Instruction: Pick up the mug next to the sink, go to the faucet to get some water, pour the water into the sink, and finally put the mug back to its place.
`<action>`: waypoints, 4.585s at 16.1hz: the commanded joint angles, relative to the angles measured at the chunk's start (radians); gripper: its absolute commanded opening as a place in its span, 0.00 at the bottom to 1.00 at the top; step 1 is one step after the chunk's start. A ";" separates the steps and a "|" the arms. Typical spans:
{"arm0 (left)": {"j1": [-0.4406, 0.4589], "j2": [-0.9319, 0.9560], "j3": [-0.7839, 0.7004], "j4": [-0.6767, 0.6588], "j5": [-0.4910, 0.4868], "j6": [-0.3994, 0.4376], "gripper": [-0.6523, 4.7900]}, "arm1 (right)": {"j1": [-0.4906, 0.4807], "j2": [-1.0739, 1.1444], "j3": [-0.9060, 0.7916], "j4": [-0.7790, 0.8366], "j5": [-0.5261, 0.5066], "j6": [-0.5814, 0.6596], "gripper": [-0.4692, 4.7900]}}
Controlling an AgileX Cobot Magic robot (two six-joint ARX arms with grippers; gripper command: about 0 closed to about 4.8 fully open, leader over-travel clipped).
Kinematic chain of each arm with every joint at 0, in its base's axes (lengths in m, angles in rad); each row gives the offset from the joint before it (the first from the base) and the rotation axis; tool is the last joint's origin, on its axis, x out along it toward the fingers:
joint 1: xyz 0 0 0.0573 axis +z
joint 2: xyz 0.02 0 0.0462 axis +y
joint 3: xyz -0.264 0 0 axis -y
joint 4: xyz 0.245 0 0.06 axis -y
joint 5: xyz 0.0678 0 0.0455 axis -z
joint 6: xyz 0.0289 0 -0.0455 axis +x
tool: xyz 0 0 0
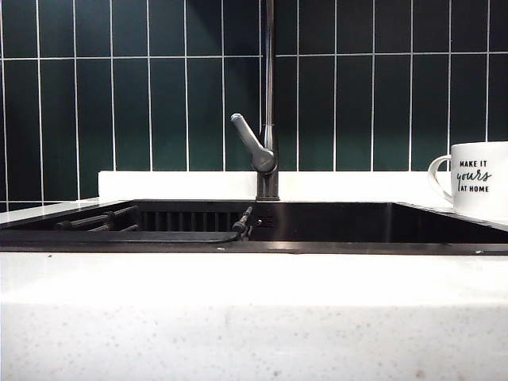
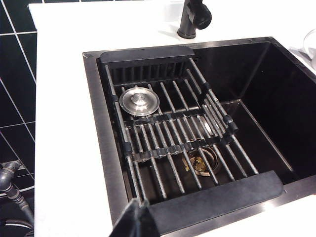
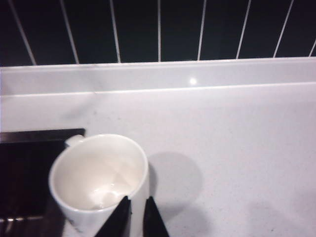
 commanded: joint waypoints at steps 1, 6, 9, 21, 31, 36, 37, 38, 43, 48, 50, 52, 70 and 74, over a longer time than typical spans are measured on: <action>0.001 -0.014 0.001 0.013 0.003 0.001 0.11 | 0.018 -0.098 0.003 -0.060 -0.001 -0.004 0.19; 0.001 -0.113 -0.002 0.043 -0.049 0.026 0.11 | 0.053 -0.222 0.003 -0.145 -0.001 -0.032 0.18; 0.001 -0.141 -0.050 0.183 -0.091 0.025 0.11 | 0.076 -0.275 0.003 -0.180 -0.001 -0.050 0.18; 0.001 -0.137 -0.380 0.466 -0.090 -0.047 0.11 | 0.148 -0.704 -0.128 -0.537 -0.002 -0.048 0.17; 0.001 -0.137 -0.581 0.704 -0.095 -0.016 0.11 | 0.160 -0.703 -0.389 -0.262 0.005 0.131 0.13; 0.001 -0.137 -0.635 0.769 -0.135 -0.018 0.11 | 0.163 -0.702 -0.434 -0.240 0.120 0.042 0.09; 0.001 -0.137 -0.636 0.768 -0.135 -0.017 0.11 | 0.169 -0.702 -0.444 -0.241 0.134 0.018 0.09; 0.002 -0.137 -0.640 0.770 -0.143 -0.017 0.11 | 0.176 -0.702 -0.459 -0.251 0.142 0.017 0.09; 0.002 -0.137 -0.661 0.768 -0.162 -0.017 0.11 | 0.179 -0.703 -0.485 -0.284 0.132 0.026 0.09; 0.002 -0.137 -0.705 0.771 -0.161 0.009 0.11 | 0.182 -0.703 -0.494 -0.238 0.117 -0.037 0.09; 0.002 -0.138 -0.723 0.780 -0.161 0.009 0.11 | 0.181 -0.704 -0.512 -0.197 0.079 -0.080 0.09; 0.002 -0.139 -0.728 0.785 -0.160 0.009 0.11 | 0.181 -0.704 -0.516 -0.194 0.064 -0.101 0.09; 0.002 -0.280 -0.726 0.721 -0.108 0.014 0.11 | 0.181 -0.924 -0.552 -0.348 -0.003 -0.157 0.09; 0.002 -0.280 -0.726 0.725 -0.163 0.022 0.11 | 0.181 -0.924 -0.552 -0.343 0.000 -0.157 0.09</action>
